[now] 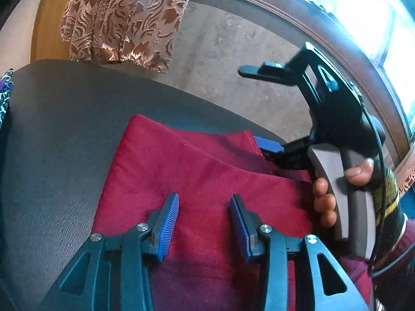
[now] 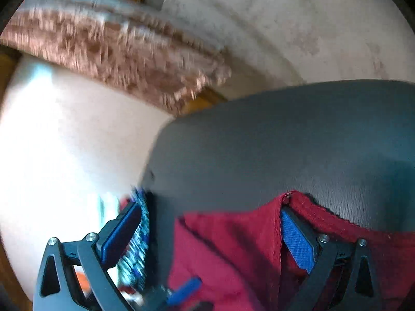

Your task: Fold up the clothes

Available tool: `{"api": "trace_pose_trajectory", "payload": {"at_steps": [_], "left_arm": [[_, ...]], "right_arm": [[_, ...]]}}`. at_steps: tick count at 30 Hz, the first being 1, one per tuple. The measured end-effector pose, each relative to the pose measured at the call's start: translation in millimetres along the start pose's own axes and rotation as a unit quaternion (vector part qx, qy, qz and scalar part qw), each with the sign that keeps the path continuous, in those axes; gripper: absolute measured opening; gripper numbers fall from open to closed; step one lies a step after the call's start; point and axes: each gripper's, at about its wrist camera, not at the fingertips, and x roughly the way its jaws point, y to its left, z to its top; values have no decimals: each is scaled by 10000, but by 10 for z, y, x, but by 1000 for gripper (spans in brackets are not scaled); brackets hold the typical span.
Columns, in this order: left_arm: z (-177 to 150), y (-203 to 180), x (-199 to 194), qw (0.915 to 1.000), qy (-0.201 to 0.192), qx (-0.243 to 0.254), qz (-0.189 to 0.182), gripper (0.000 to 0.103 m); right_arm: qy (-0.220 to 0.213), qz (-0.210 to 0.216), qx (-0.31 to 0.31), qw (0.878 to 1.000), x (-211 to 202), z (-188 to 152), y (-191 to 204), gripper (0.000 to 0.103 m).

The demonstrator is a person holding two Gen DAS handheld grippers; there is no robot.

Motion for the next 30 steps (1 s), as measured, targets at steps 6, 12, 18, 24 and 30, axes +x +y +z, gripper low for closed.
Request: {"api": "trace_pose_trajectory", "payload": {"at_steps": [6,12,18,24,30], "left_arm": [[57,-39,70,9999,62,80,-42,42],[106,-74,135,9997,129,173,-114,44],[154,-110,170,9993,197,277,-168,45],[190,-146,72,9986,275,423,-145,45],[227,-182,-26,9977,352,569,-122,46]], "right_arm": [[-437,-420,-42,9982,-423,-26,-35,103],[-756,-1336,-272,9878,-1158,-410,-113,103],[-1475,-1703,-681,9719,-1606,-839,-455,98],[-1252,-2039,-704,9684,-1546,-719,-407,98],[-1005,-1770,-765,9761,-2043,-1227,-104,103]]}}
